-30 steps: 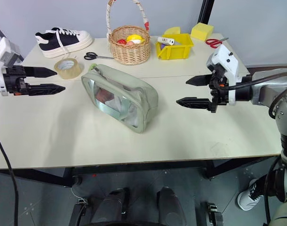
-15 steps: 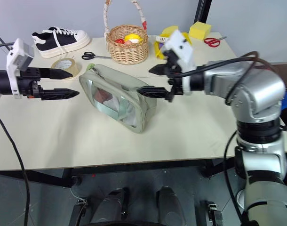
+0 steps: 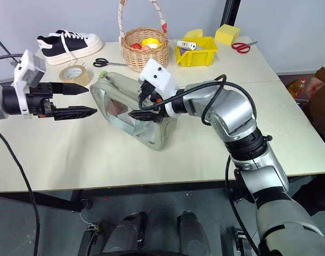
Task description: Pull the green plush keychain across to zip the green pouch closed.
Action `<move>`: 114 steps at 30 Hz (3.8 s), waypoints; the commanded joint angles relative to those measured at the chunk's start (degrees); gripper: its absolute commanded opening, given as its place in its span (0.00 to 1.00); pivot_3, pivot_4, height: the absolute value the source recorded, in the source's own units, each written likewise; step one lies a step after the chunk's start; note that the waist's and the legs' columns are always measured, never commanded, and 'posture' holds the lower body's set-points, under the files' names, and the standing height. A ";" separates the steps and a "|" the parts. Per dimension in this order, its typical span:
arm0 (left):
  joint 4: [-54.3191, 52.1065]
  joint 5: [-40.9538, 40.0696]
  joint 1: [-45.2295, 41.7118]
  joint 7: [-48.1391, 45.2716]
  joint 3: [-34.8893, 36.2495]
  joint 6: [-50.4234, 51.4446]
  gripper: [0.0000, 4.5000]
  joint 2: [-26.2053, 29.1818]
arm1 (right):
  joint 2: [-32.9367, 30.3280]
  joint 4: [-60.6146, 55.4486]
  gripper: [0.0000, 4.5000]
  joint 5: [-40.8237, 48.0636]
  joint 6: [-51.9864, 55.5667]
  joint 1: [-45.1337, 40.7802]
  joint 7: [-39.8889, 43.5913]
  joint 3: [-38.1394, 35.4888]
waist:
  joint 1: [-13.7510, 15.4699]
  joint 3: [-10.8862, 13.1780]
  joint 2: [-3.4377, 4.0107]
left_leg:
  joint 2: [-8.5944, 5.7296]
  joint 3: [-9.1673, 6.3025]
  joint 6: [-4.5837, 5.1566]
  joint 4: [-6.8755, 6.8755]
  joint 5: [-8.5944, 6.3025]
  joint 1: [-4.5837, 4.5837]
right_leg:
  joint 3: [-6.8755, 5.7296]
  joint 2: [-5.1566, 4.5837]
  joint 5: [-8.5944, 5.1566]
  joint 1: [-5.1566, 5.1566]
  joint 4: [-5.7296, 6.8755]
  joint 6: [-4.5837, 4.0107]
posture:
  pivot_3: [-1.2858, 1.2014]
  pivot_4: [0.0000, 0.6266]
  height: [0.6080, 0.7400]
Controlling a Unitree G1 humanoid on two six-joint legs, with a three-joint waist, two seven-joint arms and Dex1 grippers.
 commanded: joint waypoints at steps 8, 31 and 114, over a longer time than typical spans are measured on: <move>2.29 0.00 2.30 3.97 6.66 -0.76 1.00 1.83 | -1.54 7.29 0.00 -16.17 -34.30 -0.94 7.78 5.30 | -0.22 0.00 0.00 | 0.00 0.01 0.00 0.05 0.00 0.05 | 0.00 0.06 0.02 0.01 0.05 -0.01 | 0.52 0.24 1.00; 5.77 -3.18 6.25 8.65 14.71 1.59 1.00 3.24 | -3.00 13.15 0.59 -17.45 -37.76 -0.21 22.15 -1.59 | 0.02 0.00 -0.01 | 0.02 -0.09 -0.06 0.11 0.03 0.18 | -0.02 0.11 0.05 0.14 0.17 -0.07 | 0.52 0.24 1.00; 20.47 13.76 -21.67 -4.42 -9.01 -13.64 0.88 -6.21 | -3.38 10.79 0.00 -21.27 -36.60 7.80 16.54 -3.19 | -0.12 -0.02 -0.04 | -0.03 -0.15 -0.09 0.22 0.05 0.14 | -0.06 0.13 0.06 0.19 0.13 -0.03 | 0.52 0.24 1.00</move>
